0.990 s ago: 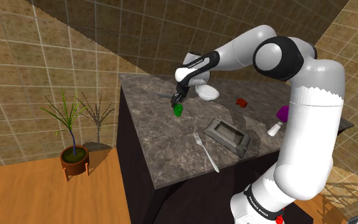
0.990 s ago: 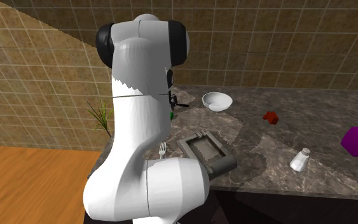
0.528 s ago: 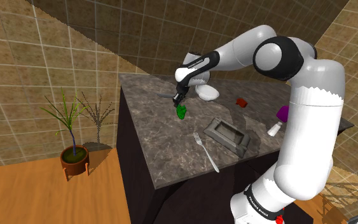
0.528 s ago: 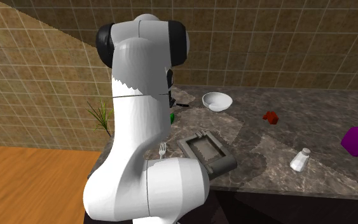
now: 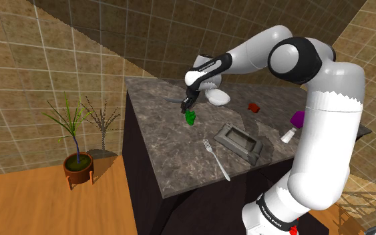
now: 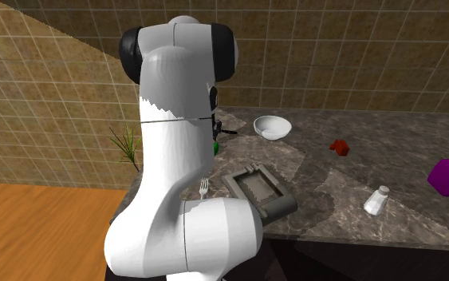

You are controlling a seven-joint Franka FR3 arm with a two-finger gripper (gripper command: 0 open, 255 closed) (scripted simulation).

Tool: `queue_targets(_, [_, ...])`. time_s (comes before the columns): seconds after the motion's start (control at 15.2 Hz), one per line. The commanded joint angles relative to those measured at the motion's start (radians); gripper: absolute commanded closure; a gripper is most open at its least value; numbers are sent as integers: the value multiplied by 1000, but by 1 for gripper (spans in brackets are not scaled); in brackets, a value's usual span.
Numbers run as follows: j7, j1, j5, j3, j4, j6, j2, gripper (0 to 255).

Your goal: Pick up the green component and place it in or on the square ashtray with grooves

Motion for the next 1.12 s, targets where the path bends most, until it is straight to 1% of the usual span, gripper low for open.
queue_targets(0.0, [12,3,-5,-12,-68,14,-60,0])
queue_targets(0.13, [27,6,-14,-25,-138,25,-124,0])
queue_targets(0.66, [17,-3,2,-15,-131,100,-41,0])
queue_targets(1.06, [17,-3,2,-15,-131,100,-41,0])
